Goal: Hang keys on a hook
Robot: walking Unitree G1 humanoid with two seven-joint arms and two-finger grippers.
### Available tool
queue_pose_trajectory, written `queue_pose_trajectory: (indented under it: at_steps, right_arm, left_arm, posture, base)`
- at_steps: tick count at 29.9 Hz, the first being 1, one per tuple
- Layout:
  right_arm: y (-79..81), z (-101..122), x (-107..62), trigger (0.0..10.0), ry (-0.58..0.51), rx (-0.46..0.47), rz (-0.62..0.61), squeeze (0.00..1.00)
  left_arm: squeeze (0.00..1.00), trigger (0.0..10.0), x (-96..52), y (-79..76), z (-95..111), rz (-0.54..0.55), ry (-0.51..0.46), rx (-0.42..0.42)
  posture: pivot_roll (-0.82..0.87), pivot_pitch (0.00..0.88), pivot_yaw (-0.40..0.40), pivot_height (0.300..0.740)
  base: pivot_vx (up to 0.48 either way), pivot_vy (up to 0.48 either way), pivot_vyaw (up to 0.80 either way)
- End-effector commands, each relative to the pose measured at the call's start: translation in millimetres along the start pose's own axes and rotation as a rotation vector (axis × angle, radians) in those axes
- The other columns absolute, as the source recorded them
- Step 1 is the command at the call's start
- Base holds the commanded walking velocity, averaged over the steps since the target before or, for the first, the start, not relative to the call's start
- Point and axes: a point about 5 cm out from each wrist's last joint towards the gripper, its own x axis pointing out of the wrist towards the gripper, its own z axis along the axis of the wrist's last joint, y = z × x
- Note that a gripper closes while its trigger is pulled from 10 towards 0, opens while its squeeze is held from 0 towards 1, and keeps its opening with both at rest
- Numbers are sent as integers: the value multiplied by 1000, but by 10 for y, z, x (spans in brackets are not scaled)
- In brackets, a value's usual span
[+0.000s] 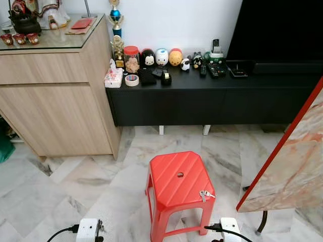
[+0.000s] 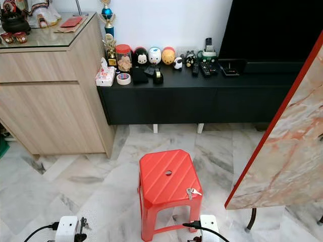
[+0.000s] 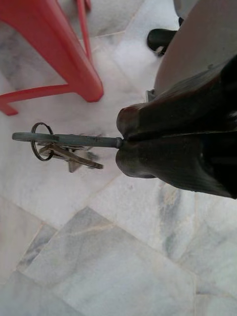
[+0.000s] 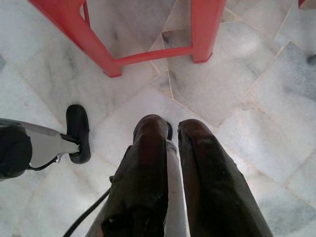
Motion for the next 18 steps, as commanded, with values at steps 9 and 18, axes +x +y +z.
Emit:
queue_pose_trajectory:
  at_steps: [9, 18]
  right_arm:
    - [24, 20, 4, 10000, -7, 36, 12, 0]
    - [21, 50, 5, 10000, -13, 39, 11, 0]
  left_arm:
    - [0, 10000, 5, -36, 1, 0, -15, 0]
    - [0, 10000, 7, -98, -22, -18, -10, 3]
  posture:
    - [43, 0, -23, 740]
    - [35, 0, -15, 740]
  base:
    - [0, -363, 0]
    - [0, -447, 0]
